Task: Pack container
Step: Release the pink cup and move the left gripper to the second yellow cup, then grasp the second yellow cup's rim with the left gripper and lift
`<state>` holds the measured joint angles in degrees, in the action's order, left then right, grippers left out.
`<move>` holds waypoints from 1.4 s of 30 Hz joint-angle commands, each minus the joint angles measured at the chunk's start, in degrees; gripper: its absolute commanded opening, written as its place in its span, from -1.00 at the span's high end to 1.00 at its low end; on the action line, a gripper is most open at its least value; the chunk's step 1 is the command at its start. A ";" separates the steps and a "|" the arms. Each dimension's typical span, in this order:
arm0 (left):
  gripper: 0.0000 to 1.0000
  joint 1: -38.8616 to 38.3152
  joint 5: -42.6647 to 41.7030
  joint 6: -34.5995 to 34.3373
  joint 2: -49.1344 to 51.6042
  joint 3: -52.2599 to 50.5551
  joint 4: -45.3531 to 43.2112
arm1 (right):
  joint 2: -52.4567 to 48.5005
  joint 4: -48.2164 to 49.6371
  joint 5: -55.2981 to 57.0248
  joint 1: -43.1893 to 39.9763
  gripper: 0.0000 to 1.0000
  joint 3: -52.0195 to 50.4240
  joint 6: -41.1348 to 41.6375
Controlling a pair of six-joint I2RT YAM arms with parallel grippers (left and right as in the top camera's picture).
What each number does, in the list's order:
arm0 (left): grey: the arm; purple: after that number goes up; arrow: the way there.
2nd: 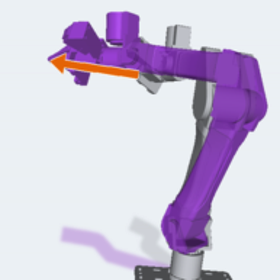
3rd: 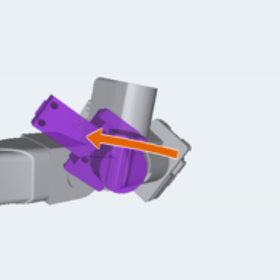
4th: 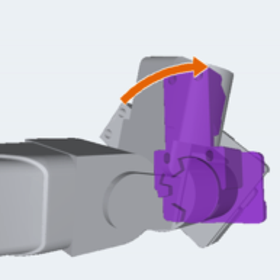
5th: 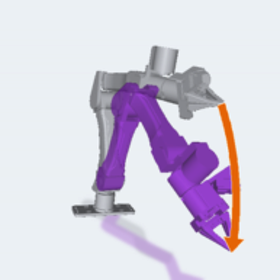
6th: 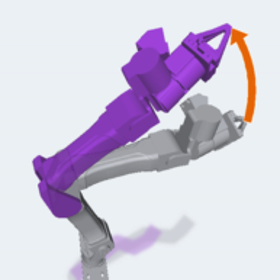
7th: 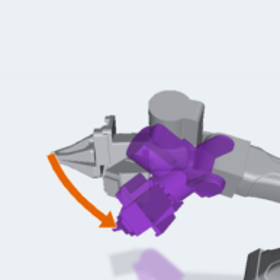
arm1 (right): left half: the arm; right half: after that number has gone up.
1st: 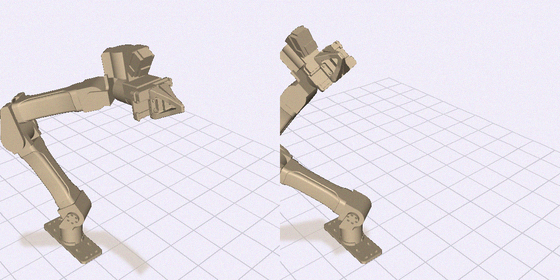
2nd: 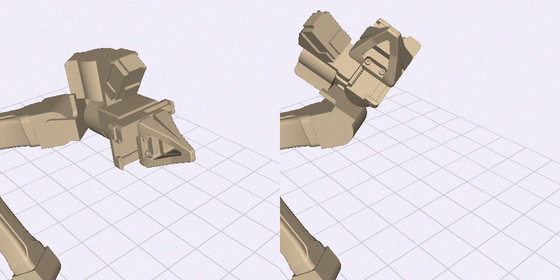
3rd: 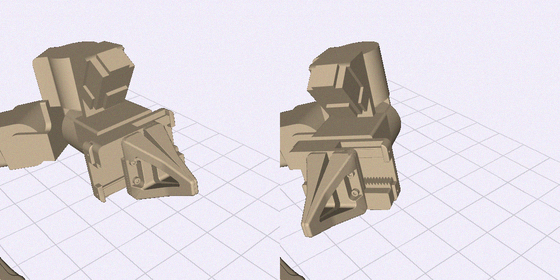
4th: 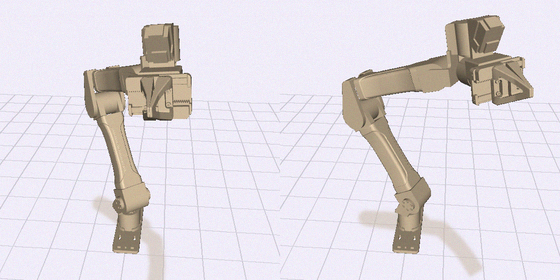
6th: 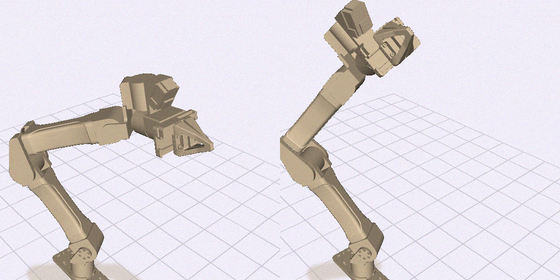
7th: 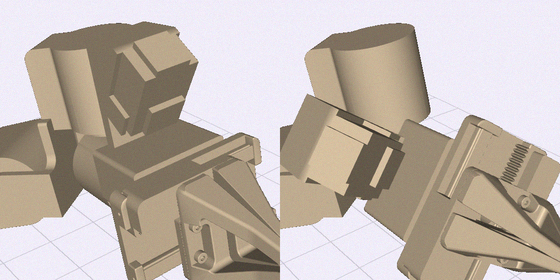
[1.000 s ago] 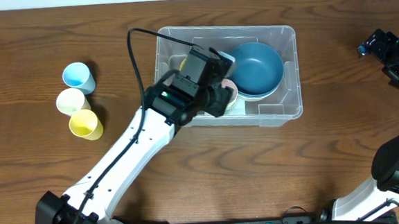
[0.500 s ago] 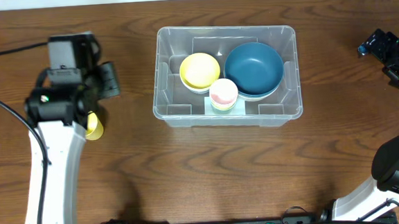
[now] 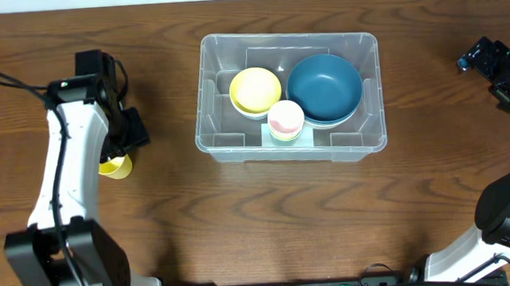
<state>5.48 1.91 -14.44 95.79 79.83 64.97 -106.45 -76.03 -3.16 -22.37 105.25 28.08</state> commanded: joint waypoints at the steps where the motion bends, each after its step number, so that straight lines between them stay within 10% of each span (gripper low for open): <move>1: -0.08 0.09 0.28 -2.73 3.04 -0.79 0.48 | 0.39 -0.02 0.11 -0.11 -0.99 -0.13 0.61; 23: -0.01 3.41 0.90 -0.85 8.68 -0.92 -3.63 | 0.39 -0.02 0.11 -0.13 -0.99 -0.13 0.61; 28: 0.49 3.41 0.90 -0.66 8.70 -2.10 -5.97 | 0.39 -0.02 0.11 -0.11 -0.98 -0.13 0.61; 40: 0.51 3.41 2.29 -0.63 8.70 -5.09 -9.60 | 0.39 -0.02 0.11 -0.11 -0.98 -0.13 0.61; 42: 0.76 3.41 2.25 -0.66 8.70 -5.09 -9.79 | 0.39 -0.02 0.11 -0.11 -0.98 -0.13 0.61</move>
<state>8.73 2.81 -15.68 103.85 75.00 55.24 -106.45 -76.01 -3.16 -22.37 105.25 28.10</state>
